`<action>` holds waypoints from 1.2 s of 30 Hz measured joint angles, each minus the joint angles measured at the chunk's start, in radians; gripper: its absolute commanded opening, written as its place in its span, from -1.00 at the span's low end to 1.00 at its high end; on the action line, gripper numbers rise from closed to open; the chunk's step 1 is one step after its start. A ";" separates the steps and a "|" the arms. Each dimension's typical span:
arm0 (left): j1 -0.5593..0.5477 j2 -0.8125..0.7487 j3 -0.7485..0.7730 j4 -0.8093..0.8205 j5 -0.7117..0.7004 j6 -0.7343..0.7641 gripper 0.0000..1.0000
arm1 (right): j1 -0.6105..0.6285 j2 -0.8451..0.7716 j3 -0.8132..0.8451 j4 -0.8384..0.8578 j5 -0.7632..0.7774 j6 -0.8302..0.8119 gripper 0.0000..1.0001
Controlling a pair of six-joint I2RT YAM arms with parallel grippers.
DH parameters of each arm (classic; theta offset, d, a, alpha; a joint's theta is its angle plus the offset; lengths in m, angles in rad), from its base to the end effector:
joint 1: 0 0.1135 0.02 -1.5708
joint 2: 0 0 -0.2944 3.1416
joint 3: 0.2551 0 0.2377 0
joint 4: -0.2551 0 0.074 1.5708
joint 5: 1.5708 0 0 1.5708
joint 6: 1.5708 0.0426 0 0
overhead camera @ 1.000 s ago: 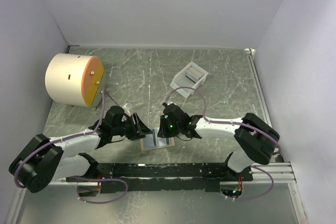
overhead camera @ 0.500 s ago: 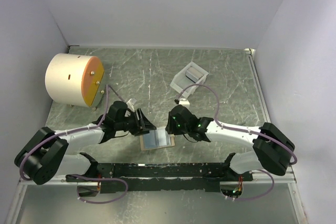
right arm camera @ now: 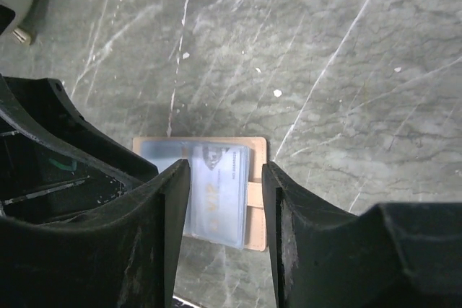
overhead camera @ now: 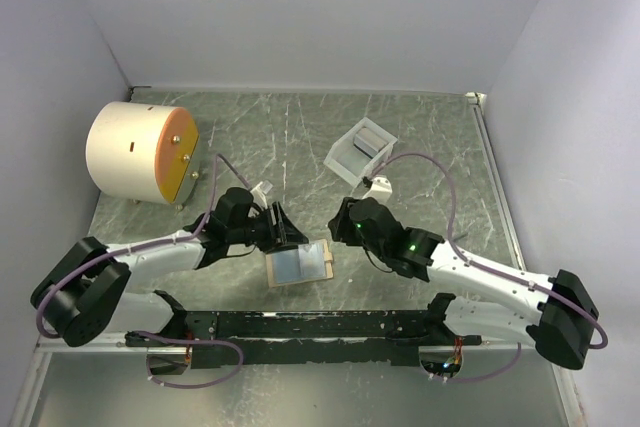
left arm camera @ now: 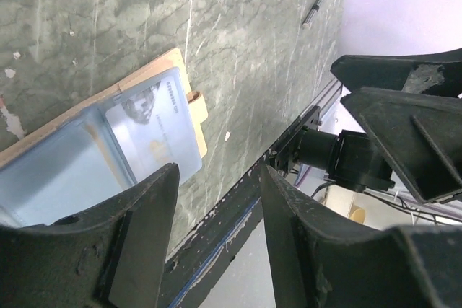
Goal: Put the credit cards into the card holder
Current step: Insert the credit card into the card holder, then pick up the credit card from the storage box.
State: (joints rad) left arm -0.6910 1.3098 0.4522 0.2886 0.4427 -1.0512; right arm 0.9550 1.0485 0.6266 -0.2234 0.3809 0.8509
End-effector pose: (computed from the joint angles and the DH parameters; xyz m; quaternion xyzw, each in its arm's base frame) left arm 0.1692 -0.1636 0.2026 -0.0496 0.8608 -0.4824 0.1544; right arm 0.1274 0.1527 0.2609 0.0387 0.8819 0.2393 0.4045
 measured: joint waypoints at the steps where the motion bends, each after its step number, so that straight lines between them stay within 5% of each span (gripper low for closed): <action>1: 0.000 -0.009 0.000 -0.006 -0.007 0.002 0.20 | 0.000 -0.010 0.000 0.000 0.009 -0.003 -0.08; 7: 0.000 -0.066 -0.001 -0.068 -0.045 0.018 0.24 | 0.000 0.011 0.030 0.019 0.045 -0.066 -0.12; 15: 0.000 -0.277 -0.032 -0.276 -0.175 0.054 0.21 | -0.019 0.230 0.175 0.082 0.155 -0.291 -0.19; 24: 0.000 -0.417 -0.065 -0.444 -0.242 0.085 0.17 | -0.218 0.428 0.383 0.125 0.000 -0.502 -0.17; 36: 0.000 -0.444 -0.125 -0.480 -0.240 0.109 0.17 | -0.394 0.760 0.698 0.010 -0.001 -0.801 -0.05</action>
State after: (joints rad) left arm -0.6910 0.8658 0.3275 -0.1917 0.2031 -0.9421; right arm 0.5606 1.8080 1.3243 -0.2134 0.3798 0.0498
